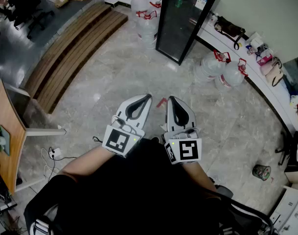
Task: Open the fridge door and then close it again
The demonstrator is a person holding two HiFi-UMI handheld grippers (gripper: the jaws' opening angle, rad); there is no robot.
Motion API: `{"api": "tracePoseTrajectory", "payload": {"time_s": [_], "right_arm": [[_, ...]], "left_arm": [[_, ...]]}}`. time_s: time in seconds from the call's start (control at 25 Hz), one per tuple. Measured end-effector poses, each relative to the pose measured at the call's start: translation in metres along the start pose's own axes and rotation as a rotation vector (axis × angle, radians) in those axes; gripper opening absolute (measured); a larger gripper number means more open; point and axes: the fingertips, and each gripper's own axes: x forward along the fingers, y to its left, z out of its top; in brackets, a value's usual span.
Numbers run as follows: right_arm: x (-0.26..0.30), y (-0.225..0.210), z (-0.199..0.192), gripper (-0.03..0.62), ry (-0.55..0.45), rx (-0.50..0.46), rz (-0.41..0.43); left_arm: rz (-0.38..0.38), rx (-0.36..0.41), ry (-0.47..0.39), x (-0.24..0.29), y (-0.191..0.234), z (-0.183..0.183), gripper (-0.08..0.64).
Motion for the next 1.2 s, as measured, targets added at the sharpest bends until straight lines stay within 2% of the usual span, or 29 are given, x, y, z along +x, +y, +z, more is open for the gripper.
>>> {"api": "tracePoseTrajectory", "payload": {"time_s": [0.32, 0.68, 0.88, 1.2], "right_arm": [[-0.008, -0.024, -0.012, 0.015, 0.014, 0.006, 0.032], [0.039, -0.059, -0.034, 0.015, 0.037, 0.124, 0.040], [0.106, -0.092, -0.050, 0.015, 0.066, 0.133, 0.023], [0.268, -0.128, -0.036, 0.015, 0.081, 0.103, -0.002]], "left_arm": [[0.048, -0.035, 0.020, 0.014, -0.017, -0.015, 0.008], [0.075, -0.059, 0.057, 0.057, 0.017, -0.036, 0.008], [0.062, -0.085, 0.063, 0.119, 0.067, -0.048, 0.008], [0.027, -0.093, 0.063, 0.222, 0.197, -0.037, 0.008]]}}
